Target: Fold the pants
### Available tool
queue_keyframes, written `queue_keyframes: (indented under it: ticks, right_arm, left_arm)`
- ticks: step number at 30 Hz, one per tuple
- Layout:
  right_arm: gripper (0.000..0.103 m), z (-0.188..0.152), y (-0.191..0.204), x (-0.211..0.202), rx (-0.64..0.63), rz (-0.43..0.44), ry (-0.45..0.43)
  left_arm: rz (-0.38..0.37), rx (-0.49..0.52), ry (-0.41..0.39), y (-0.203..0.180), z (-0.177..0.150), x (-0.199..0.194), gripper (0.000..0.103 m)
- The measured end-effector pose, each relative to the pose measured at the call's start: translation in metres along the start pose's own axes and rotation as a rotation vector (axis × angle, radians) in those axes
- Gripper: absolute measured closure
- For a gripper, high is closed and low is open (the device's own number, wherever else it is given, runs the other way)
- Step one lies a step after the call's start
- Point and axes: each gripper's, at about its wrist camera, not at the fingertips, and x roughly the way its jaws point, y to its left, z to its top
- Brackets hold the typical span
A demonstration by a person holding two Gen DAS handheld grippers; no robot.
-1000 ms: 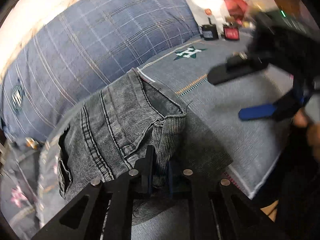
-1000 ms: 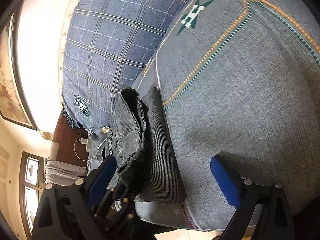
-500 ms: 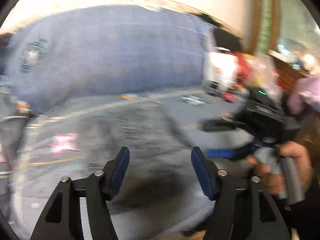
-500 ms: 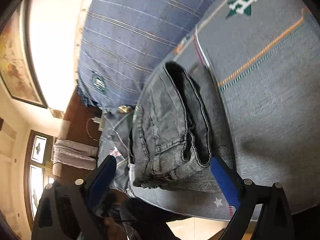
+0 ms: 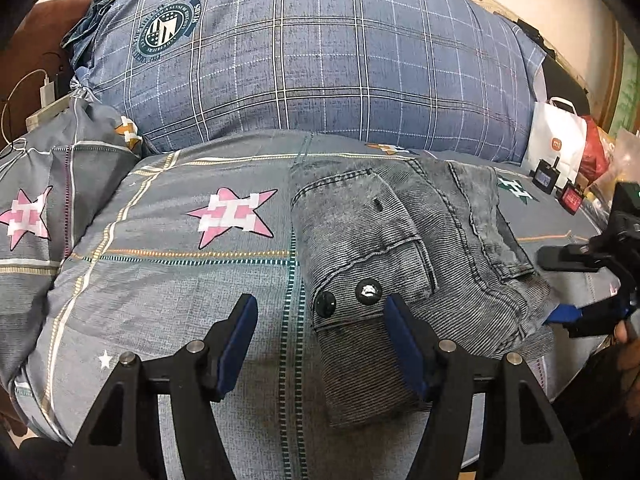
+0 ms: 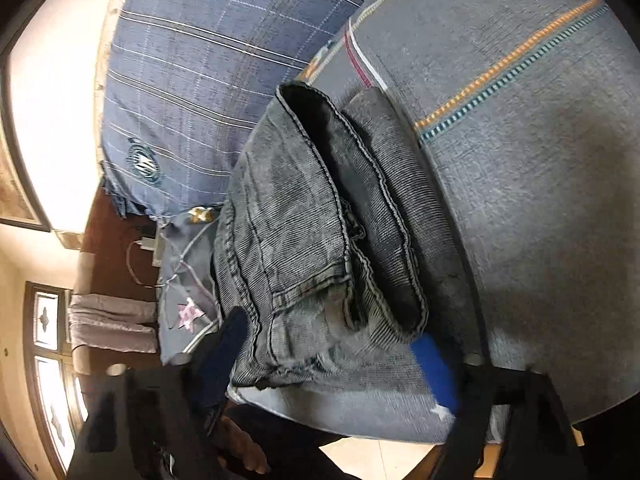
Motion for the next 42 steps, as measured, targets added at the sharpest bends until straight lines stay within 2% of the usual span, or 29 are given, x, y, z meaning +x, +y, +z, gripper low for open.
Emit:
queue_keyframes:
  ticks: [2,5,7,11,13,15,18,20,23,26,28,29,30,31,32,34,37,38,39,40,41,42]
  right_arm:
    - [0.075,0.001,0.004,0.008,-0.024,-0.044,0.013]
    - [0.089,-0.002,0.008,0.011,-0.048,-0.089,-0.01]
    - [0.092,-0.012,0.023,0.0,-0.117,-0.109,-0.062]
    - [0.093,-0.046,0.05,-0.021,-0.237,-0.149,-0.148]
    - [0.093,-0.052,0.04,-0.016,-0.24,-0.189,-0.155]
    - [0.093,-0.052,0.019,-0.004,-0.185,-0.201,-0.122]
    - [0.092,-0.051,-0.002,0.009,-0.135,-0.186,-0.089]
    - [0.085,-0.047,-0.004,0.007,-0.127,-0.172,-0.079]
    - [0.07,-0.045,-0.005,-0.01,-0.152,-0.198,-0.086]
    - [0.069,-0.043,0.001,-0.045,-0.166,-0.245,-0.181]
    - [0.066,-0.036,0.021,-0.062,-0.209,-0.231,-0.235]
    - [0.052,-0.032,0.038,-0.061,-0.25,-0.21,-0.233]
    - [0.046,-0.028,0.053,-0.058,-0.292,-0.183,-0.218]
    - [0.033,-0.023,0.067,-0.052,-0.326,-0.148,-0.205]
    - [0.032,-0.014,0.089,-0.039,-0.375,-0.092,-0.18]
    - [0.032,0.006,0.113,-0.014,-0.398,-0.008,-0.111]
    - [0.032,0.035,0.121,0.028,-0.341,0.07,0.001]
    - [0.032,0.048,0.115,0.046,-0.339,0.051,0.026]
    - [0.032,0.056,0.104,0.057,-0.323,-0.013,0.021]
    - [0.039,0.061,0.085,0.065,-0.278,-0.092,0.024]
    - [0.063,0.066,0.053,0.075,-0.168,-0.113,0.054]
    - [0.076,0.065,0.038,0.072,-0.13,-0.095,0.035]
  left_arm:
    - [-0.005,-0.013,0.003,0.003,-0.001,0.001,0.031]
    - [-0.02,-0.03,0.004,0.011,-0.002,0.001,0.029]
    - [-0.018,-0.04,0.002,0.014,-0.003,0.0,0.028]
    - [-0.004,-0.075,-0.033,0.019,0.004,-0.011,0.029]
    - [-0.013,-0.09,-0.061,0.019,0.009,-0.018,0.028]
    - [-0.002,-0.058,-0.081,0.012,0.012,-0.021,0.027]
    - [0.068,0.048,-0.014,-0.006,0.007,0.0,0.026]
    - [0.126,0.09,0.031,-0.012,0.001,0.016,0.025]
    - [0.134,0.1,0.016,-0.013,0.0,0.015,0.025]
    - [0.135,0.103,0.01,-0.012,-0.001,0.016,0.025]
    - [0.141,0.109,0.003,-0.013,-0.002,0.016,0.025]
    - [0.143,0.111,0.0,-0.014,-0.002,0.016,0.025]
    - [0.144,0.111,0.0,-0.014,-0.002,0.016,0.025]
    - [0.145,0.114,0.0,-0.014,-0.002,0.016,0.025]
    - [0.144,0.116,-0.003,-0.014,-0.002,0.016,0.025]
    - [0.141,0.115,-0.004,-0.015,-0.003,0.014,0.025]
    - [0.133,0.113,-0.004,-0.014,-0.002,0.014,0.025]
    - [0.129,0.111,-0.003,-0.014,-0.002,0.014,0.025]
    - [0.117,0.106,-0.003,-0.012,-0.002,0.014,0.025]
    - [0.089,0.097,-0.002,-0.01,0.0,0.012,0.026]
    - [0.064,0.086,0.002,-0.007,0.002,0.007,0.026]
    - [0.046,0.07,-0.006,-0.003,0.004,0.002,0.026]
